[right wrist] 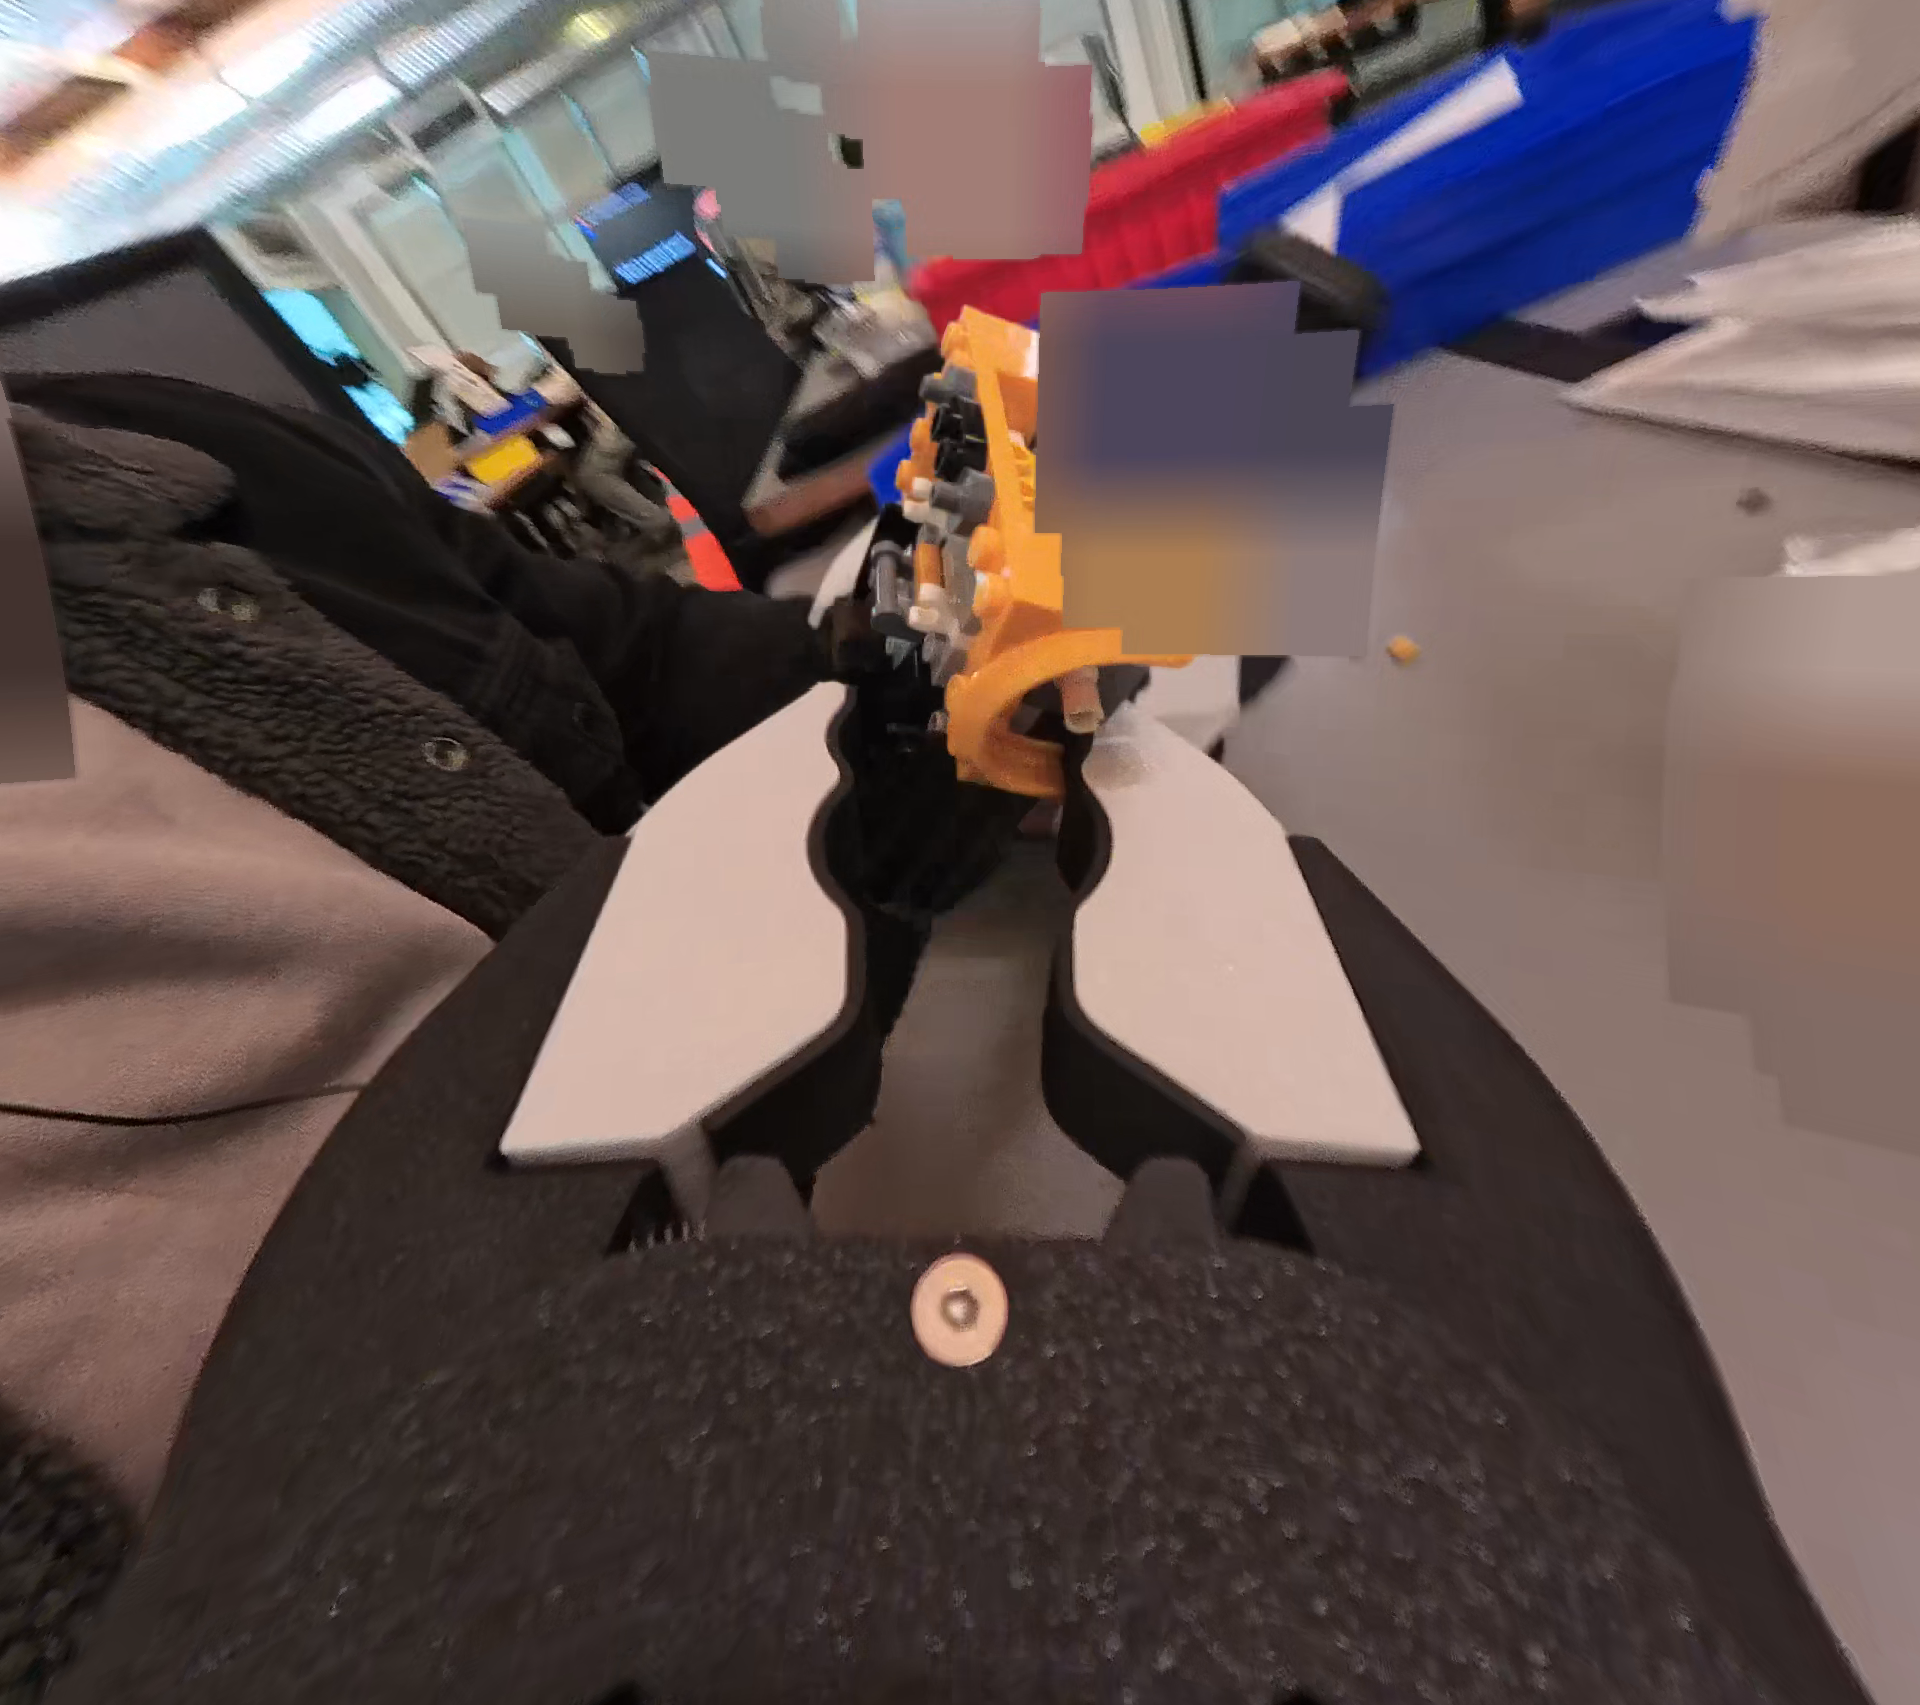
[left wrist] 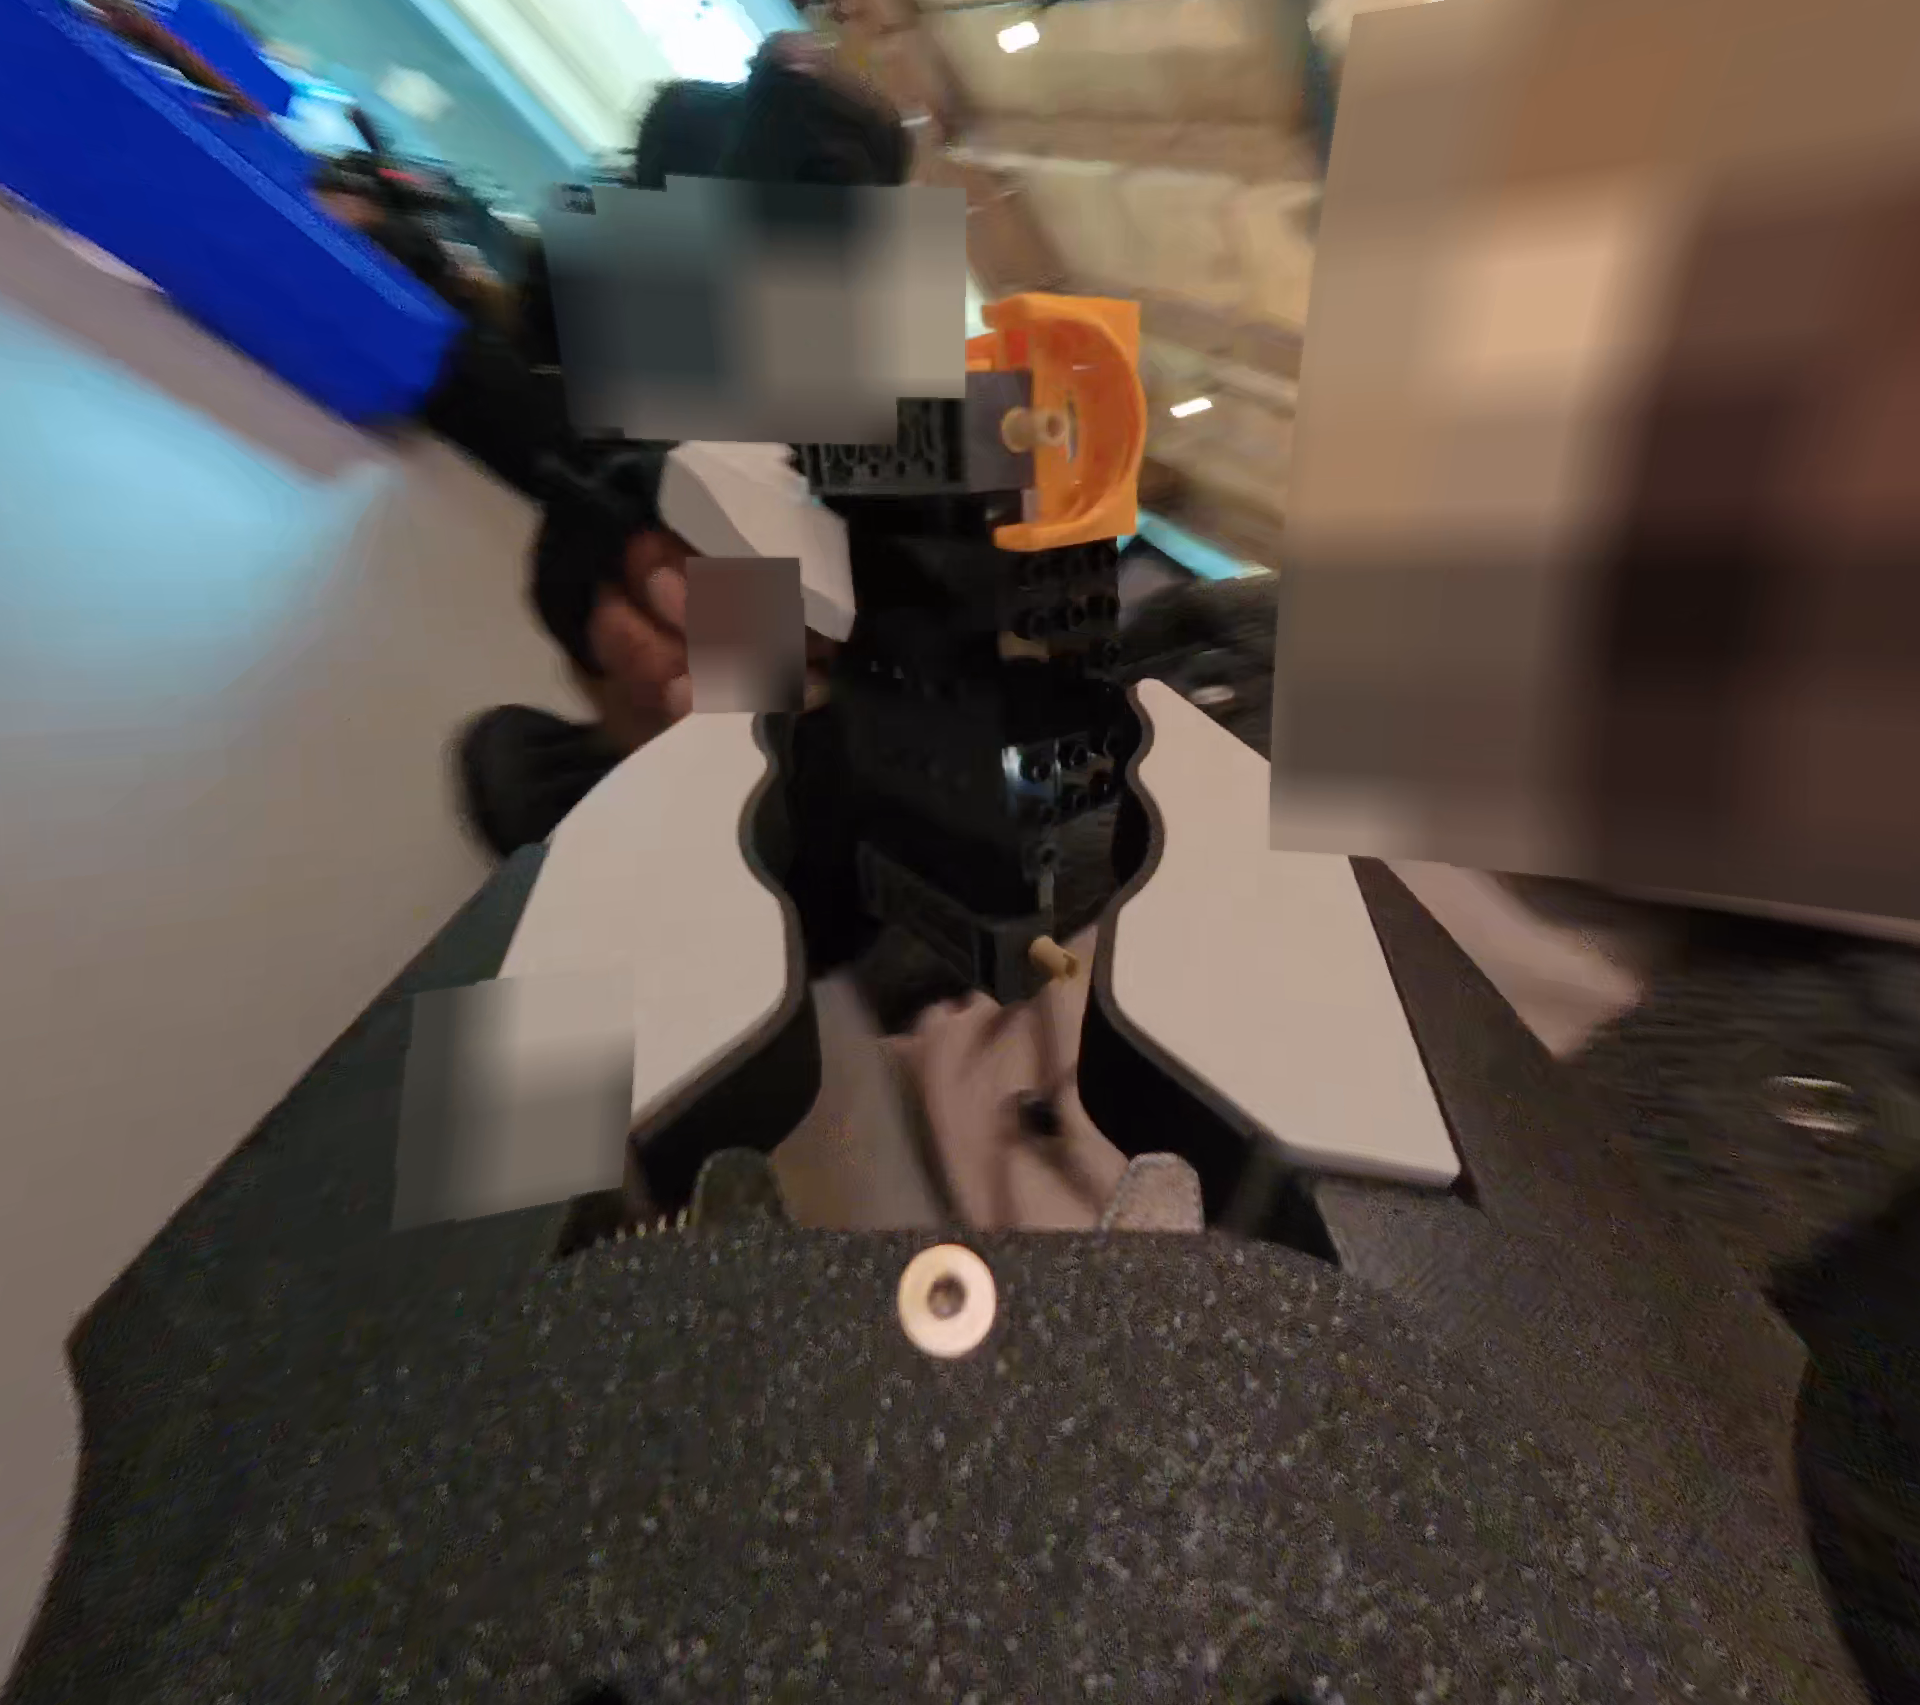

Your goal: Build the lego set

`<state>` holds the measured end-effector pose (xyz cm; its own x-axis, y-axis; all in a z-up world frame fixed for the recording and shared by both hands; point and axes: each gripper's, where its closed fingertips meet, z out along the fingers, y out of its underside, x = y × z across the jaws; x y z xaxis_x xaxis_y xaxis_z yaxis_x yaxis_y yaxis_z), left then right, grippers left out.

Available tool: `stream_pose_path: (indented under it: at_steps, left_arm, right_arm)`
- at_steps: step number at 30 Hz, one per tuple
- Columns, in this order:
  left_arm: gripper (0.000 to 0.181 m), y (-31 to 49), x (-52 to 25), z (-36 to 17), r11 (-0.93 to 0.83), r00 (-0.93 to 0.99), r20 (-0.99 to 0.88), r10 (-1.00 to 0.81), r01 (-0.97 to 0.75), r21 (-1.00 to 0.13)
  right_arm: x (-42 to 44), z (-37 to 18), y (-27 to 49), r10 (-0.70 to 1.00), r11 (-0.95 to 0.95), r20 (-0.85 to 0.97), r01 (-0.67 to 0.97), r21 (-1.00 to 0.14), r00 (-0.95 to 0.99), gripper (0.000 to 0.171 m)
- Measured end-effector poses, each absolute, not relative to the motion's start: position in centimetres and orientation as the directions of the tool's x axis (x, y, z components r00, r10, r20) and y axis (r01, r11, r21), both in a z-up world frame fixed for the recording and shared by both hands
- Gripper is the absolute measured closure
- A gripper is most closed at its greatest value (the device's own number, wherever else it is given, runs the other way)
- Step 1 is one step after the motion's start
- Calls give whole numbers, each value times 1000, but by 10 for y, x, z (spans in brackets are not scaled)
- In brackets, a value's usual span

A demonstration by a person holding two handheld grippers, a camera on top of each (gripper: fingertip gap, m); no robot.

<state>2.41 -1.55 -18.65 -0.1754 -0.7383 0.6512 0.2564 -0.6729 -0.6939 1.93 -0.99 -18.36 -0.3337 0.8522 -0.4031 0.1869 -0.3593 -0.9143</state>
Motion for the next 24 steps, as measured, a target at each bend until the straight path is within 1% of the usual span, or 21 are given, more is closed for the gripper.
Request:
stream_pose_path:
  at_steps: [2, 4, 5, 8, 10, 13, 15, 18, 20, 21, 23, 24]
  left_arm:
    - [124, -9, 23, -196, -599, -29, 610, -792, 230, -767]
    - [126, -4, 26, -203, -568, 74, 588, -805, 189, -801]
    - [124, -2, 29, -210, -551, 137, 570, -810, 154, -820]
    - [123, 6, 33, -239, -485, 329, 456, -827, -5, -875]
    - [120, 9, 33, -256, -472, 417, 392, -820, -104, -875]
    - [117, 8, 33, -284, -543, 511, 379, -771, -218, -811]
    - [119, 2, 38, -295, -608, 518, 440, -734, -211, -765]
    - [128, -2, 35, -307, -695, 533, 518, -670, -203, -690]
    - [133, -4, 33, -310, -744, 510, 584, -632, -187, -641]
    - [135, -6, 32, -311, -763, 491, 616, -616, -181, -620]
    - [150, -11, 30, -310, -789, 441, 669, -598, -177, -589]
    - [156, -13, 30, -310, -797, 416, 689, -593, -181, -576]
  right_arm:
    - [22, -196, 3, 867, -369, -433, 269, -890, -245, 137]
    - [25, -210, 17, 846, -446, -512, 329, -832, -150, 137]
    - [26, -217, 21, 824, -488, -554, 348, -800, -119, 137]
    - [29, -236, 26, 723, -615, -688, 396, -682, -63, 137]
    - [29, -250, 29, 662, -675, -749, 411, -613, -30, 137]
    - [29, -266, 35, 578, -753, -816, 400, -523, 22, 137]
    - [27, -274, 37, 547, -784, -836, 384, -488, 53, 137]
    - [23, -285, 37, 539, -799, -837, 372, -472, 96, 137]
    - [21, -288, 37, 533, -806, -840, 364, -466, 106, 137]
    - [21, -287, 36, 529, -806, -843, 368, -464, 96, 133]
    - [23, -285, 34, 537, -798, -840, 372, -474, 80, 124]
    - [24, -285, 33, 546, -791, -835, 376, -483, 74, 123]
